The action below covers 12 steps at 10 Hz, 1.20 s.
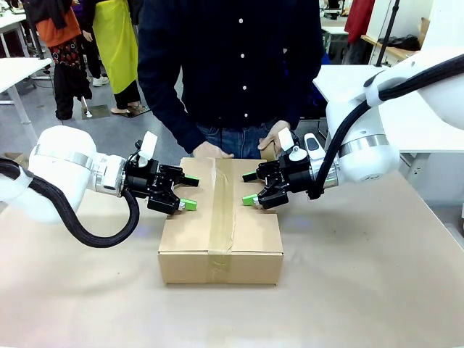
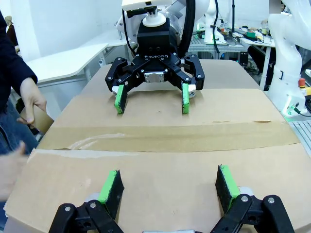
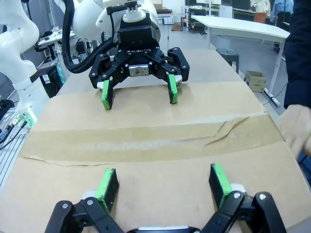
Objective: Pack the gift set into the box.
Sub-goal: Press and hold the closed box until the human finishes sealing it.
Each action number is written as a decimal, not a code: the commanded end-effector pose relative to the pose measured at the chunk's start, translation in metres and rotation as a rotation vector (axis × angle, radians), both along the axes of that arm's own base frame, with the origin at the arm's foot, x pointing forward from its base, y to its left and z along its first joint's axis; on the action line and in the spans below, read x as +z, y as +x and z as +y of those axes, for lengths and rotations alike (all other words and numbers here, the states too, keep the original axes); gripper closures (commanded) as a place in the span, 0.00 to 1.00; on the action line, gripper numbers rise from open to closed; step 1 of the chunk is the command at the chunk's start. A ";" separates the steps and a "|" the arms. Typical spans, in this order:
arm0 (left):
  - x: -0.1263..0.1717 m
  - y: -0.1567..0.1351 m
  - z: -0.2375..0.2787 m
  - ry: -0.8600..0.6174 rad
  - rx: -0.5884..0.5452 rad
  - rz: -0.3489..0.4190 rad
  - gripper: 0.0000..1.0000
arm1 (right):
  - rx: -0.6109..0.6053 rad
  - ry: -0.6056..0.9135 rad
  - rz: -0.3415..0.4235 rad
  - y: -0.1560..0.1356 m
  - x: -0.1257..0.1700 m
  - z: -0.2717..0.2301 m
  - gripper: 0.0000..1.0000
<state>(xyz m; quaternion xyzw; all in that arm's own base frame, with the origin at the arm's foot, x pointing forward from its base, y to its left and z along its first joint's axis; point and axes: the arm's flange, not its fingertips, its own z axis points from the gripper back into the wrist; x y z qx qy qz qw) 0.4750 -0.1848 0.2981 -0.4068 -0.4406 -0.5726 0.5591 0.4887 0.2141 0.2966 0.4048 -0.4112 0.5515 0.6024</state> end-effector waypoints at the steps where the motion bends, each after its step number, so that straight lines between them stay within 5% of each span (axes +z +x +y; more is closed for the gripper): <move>1: -0.001 -0.002 0.001 0.007 -0.015 -0.011 0.00 | -0.019 0.003 0.008 -0.001 -0.003 0.000 0.00; 12: -0.001 -0.002 0.001 0.007 -0.015 -0.011 0.00 | -0.019 0.003 0.008 -0.001 -0.003 0.000 0.00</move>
